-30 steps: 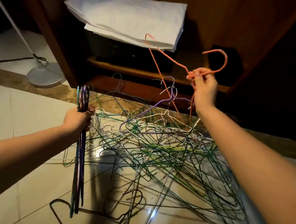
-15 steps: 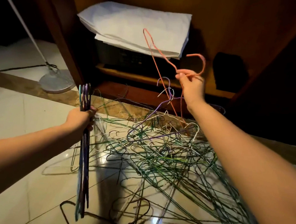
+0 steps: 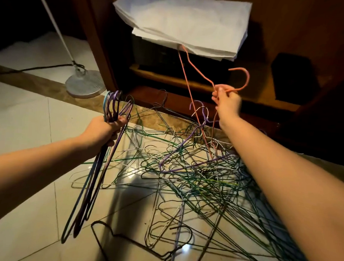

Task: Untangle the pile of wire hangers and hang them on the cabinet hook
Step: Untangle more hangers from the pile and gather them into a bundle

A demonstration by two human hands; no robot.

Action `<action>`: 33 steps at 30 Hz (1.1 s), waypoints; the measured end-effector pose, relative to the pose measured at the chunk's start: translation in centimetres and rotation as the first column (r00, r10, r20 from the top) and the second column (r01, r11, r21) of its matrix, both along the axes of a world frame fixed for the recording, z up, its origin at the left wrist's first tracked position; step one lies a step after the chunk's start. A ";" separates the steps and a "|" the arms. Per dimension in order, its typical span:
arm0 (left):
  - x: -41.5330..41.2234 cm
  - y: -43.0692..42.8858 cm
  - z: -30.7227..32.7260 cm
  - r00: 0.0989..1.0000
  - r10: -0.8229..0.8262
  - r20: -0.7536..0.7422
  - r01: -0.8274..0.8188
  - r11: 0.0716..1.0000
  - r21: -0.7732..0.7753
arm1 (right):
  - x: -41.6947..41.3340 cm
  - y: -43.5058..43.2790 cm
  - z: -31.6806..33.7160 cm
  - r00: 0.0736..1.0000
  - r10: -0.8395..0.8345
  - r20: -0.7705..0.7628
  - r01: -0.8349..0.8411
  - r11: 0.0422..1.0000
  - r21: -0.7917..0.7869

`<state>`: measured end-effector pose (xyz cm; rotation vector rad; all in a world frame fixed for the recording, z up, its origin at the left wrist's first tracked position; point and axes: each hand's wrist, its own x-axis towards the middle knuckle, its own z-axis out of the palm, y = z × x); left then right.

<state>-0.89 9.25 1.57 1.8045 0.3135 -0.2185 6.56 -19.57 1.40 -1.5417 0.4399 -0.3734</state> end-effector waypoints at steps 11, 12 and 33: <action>0.9 -0.2 -1.3 1.000 0.015 0.012 -0.015 1.000 -0.015 | 2.6 0.9 1.1 1.000 0.027 0.010 -0.027 0.998 -0.057; 0.9 -0.4 -1.4 1.000 0.004 0.011 -0.004 1.000 -0.004 | 2.9 1.2 1.4 1.000 0.022 0.020 -0.021 0.999 -0.048; -2.1 0.1 -6.3 0.988 -0.130 0.082 0.104 0.957 0.270 | 1.8 3.8 -1.1 0.928 -0.369 -0.048 0.345 0.806 0.481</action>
